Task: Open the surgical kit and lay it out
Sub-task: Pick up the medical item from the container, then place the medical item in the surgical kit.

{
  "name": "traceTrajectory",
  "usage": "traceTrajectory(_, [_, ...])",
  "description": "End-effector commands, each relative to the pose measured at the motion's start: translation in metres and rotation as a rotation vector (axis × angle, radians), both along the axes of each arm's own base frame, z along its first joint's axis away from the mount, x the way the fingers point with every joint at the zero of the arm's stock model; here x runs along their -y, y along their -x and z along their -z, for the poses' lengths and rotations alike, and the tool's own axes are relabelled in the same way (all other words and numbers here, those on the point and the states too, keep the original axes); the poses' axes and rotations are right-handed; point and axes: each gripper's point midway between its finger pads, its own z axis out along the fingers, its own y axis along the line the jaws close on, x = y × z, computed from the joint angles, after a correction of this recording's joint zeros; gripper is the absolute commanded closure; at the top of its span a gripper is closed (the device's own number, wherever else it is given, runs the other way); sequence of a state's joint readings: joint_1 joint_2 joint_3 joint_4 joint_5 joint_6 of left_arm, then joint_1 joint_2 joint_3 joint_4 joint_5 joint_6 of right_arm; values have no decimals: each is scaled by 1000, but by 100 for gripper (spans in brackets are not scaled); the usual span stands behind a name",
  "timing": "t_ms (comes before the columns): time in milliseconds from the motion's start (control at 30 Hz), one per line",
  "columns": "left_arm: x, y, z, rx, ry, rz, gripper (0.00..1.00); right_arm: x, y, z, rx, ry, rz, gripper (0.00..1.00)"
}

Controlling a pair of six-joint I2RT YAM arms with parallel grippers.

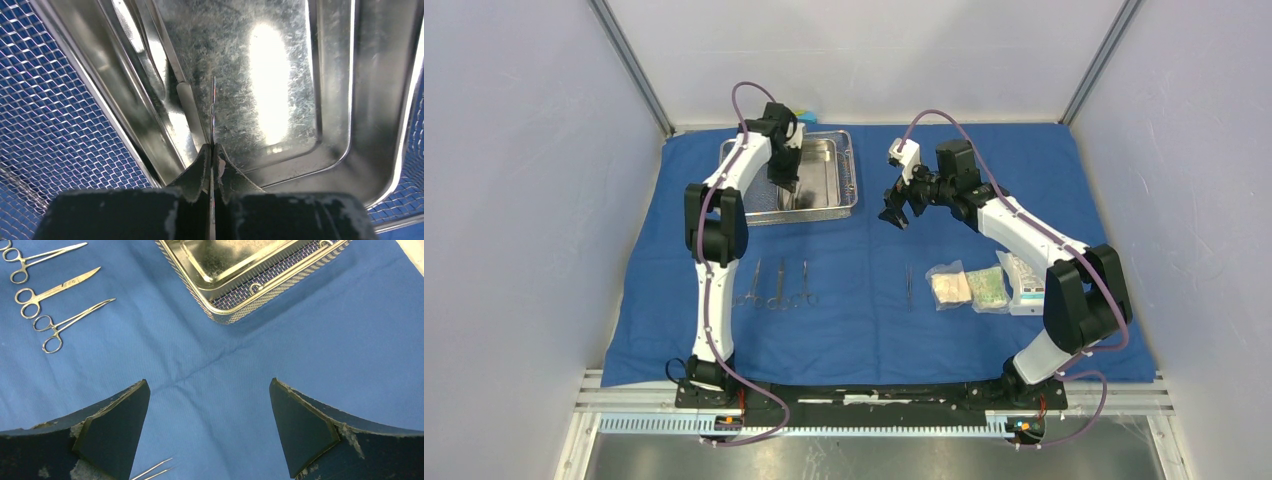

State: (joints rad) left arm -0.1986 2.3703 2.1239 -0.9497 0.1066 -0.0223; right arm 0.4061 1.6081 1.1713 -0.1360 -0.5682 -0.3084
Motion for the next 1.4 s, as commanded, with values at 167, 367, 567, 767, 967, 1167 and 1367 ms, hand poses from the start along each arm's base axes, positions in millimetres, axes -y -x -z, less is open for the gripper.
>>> traceTrajectory(167, [15,-23,-63,150,70,36,98,-7,-4,-15,40,-35,-18,2])
traceTrajectory(367, [26,-26,-89,205,154,60,98,-6,-4,-20,54,-37,-15,2])
traceTrajectory(567, [29,-24,-110,229,251,82,98,-6,-3,-25,65,-42,-15,2])
traceTrajectory(767, [45,-9,-153,298,421,182,98,-10,-1,-30,62,-63,-29,2])
traceTrajectory(967, [77,35,-180,320,660,315,98,-14,5,-43,76,-94,-54,2])
traceTrajectory(1167, [99,76,-188,306,903,318,98,-6,7,-57,120,-78,-33,3])
traceTrajectory(1367, [121,110,-178,251,1014,281,98,21,0,-72,144,-67,46,3])
